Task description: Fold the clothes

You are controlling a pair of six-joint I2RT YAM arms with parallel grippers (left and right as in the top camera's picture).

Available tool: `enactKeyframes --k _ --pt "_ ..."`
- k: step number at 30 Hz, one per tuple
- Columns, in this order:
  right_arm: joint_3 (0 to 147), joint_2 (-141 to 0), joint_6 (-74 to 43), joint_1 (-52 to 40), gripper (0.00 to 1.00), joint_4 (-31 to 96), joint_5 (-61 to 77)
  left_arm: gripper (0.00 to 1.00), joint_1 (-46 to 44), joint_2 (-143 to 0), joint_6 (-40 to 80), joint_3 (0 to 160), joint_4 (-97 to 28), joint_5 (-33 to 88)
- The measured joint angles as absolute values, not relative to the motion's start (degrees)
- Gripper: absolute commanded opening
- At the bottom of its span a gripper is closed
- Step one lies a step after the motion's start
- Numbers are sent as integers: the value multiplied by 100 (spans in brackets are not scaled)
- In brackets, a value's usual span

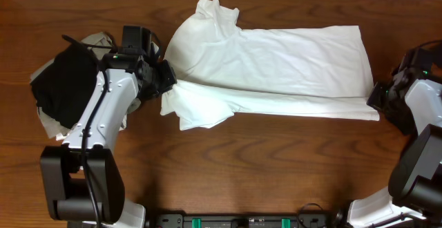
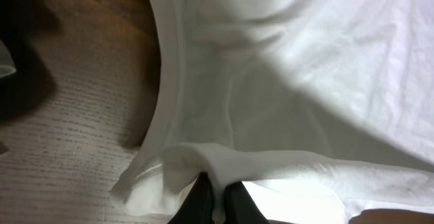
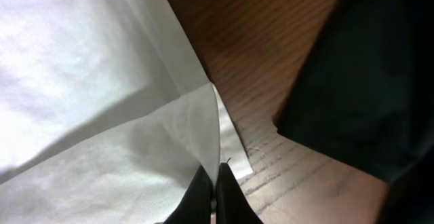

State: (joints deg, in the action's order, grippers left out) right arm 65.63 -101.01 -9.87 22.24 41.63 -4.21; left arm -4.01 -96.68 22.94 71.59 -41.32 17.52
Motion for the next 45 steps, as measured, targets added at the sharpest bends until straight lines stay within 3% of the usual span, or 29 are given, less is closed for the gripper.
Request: enactKeyframes --k 20,23,26,29,31,38,45 --pt "6410 -10101 -1448 2224 4 2834 139 8 -401 -10289 2294 7159 -3260 1765" --pt "6410 -10101 -1492 2224 10 2786 172 15 -401 -10289 2292 7159 -3236 1763" --pt "6410 -10101 -1511 2224 15 2731 174 16 -401 -10289 2335 7159 -3216 1763" --pt "6410 -10101 -1568 2224 26 2709 174 34 -401 -10289 2331 7159 -3208 1761" --pt "6410 -10101 -1564 2224 28 2698 176 42 -401 -10291 2349 7159 -3208 1758" --pt "6410 -10101 -1570 2224 30 2930 176 45 -401 -10291 2379 7159 -3328 1765" --pt "6357 -10101 -1568 2224 30 3299 174 49 -401 -10291 2379 7153 -4576 1772"
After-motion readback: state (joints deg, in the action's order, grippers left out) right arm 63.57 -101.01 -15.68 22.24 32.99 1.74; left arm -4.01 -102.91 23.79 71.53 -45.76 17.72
